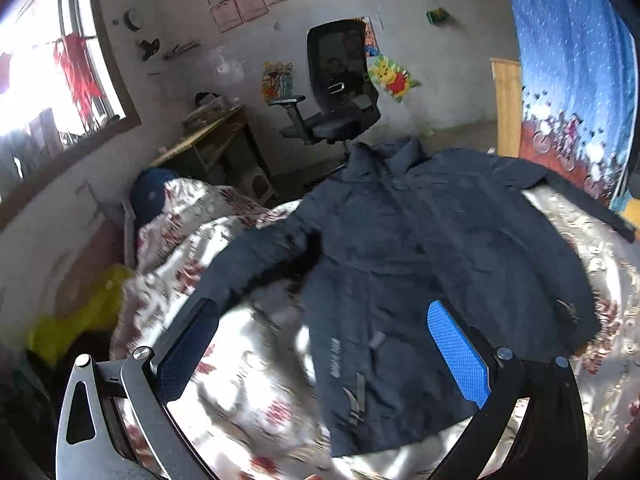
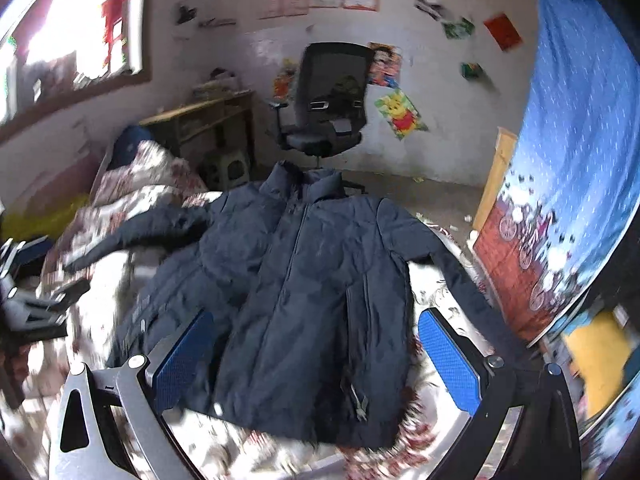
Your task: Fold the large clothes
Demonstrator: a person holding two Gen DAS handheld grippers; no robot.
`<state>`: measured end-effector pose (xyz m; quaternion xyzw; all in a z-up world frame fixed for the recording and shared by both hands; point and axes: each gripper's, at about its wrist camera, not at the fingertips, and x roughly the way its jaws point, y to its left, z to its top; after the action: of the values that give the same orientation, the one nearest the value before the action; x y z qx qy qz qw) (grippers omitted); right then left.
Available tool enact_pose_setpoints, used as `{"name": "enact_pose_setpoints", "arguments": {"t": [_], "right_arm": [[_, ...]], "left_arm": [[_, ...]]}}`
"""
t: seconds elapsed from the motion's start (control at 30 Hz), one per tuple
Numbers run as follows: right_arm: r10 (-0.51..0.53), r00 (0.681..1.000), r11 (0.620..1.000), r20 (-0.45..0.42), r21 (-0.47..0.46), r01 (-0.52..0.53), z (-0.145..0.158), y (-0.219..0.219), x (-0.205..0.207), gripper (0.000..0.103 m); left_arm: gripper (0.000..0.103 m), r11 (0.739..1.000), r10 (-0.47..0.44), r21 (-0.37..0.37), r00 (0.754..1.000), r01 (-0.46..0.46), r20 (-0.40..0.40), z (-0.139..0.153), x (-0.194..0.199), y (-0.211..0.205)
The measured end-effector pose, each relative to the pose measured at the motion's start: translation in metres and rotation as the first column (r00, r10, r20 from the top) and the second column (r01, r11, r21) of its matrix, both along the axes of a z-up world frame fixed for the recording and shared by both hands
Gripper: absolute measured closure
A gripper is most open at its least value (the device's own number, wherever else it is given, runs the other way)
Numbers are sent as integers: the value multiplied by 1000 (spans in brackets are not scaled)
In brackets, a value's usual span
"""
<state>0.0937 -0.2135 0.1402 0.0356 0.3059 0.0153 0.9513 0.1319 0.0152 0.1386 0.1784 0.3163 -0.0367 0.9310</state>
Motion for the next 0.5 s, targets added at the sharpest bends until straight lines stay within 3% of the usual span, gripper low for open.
{"name": "enact_pose_setpoints", "arguments": {"t": [0.23, 0.4, 0.5], "right_arm": [[-51, 995, 993, -85, 105, 60, -15, -15, 118, 0], [-54, 999, 998, -4, 19, 54, -22, -37, 158, 0], [-98, 995, 995, -21, -6, 98, -25, -63, 168, 0]], "left_arm": [[1, 997, 34, -72, 999, -34, 6, -11, 82, -13], [1, 995, -9, -103, 1000, 11, 13, -25, 152, -38], [1, 992, -29, -123, 999, 31, 20, -29, 179, -51]]}}
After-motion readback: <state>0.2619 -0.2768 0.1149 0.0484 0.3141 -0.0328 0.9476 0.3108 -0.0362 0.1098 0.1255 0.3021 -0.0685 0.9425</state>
